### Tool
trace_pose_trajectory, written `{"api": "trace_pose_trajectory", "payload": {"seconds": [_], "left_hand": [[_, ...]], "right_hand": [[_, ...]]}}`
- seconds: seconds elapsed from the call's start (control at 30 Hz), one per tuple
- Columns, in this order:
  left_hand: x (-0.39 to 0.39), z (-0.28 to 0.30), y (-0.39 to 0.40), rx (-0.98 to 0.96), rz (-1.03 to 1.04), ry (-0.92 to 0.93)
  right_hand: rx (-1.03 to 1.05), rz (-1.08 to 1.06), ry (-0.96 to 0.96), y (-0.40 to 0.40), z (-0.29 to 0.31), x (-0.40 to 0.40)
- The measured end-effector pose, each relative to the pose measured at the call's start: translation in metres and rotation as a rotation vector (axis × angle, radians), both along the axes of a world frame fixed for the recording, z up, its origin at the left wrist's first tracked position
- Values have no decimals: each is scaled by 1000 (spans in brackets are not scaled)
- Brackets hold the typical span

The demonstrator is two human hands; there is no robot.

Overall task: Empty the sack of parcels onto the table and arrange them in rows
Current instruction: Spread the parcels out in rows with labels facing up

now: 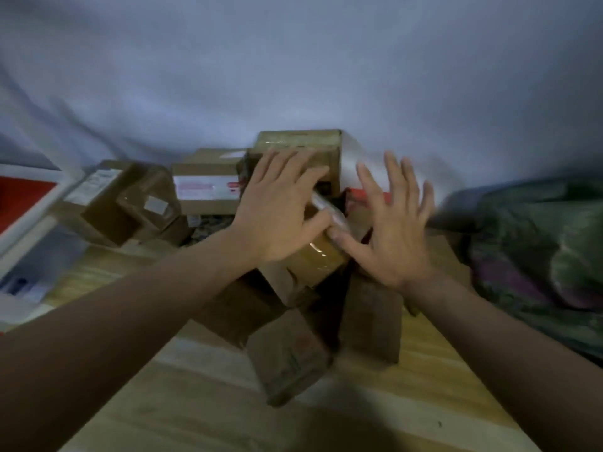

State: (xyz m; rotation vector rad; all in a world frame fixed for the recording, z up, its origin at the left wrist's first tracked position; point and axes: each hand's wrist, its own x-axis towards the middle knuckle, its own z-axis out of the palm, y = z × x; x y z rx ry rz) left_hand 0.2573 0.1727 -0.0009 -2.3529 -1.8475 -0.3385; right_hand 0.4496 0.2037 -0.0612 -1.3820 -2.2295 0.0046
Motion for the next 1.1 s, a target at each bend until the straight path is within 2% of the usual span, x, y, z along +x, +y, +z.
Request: {"api": "trace_pose_trajectory", "payload": {"seconds": [0.1, 0.2, 0.3, 0.37, 0.47, 0.6, 0.77, 0.97, 1.1], "left_hand": [[-72, -5, -14, -4, 37, 12], [-125, -27, -27, -141, 74, 109], [-144, -56, -33, -245, 3, 167], [-140, -72, -33, -270, -67, 226], [-132, -97, -24, -310, -135, 324], [-144, -112, -15, -343, -132, 277], [-169, -108, -23, -346, -124, 228], [-197, -114, -65, -292, -81, 119], [-216, -151, -117, -373, -75, 68]], "right_hand": [[19, 154, -116, -17, 27, -81], [80, 232, -422, -26, 29, -140], [73, 178, -754, -33, 14, -163], [18, 106, -861, -42, 3, -159], [-53, 4, -915, -53, -4, -140], [-119, -135, -939, -46, 5, -98], [-107, -249, -963, -32, 5, -49], [-109, -354, -976, -24, -4, -26], [-67, -333, -930, -27, -4, -38]]}}
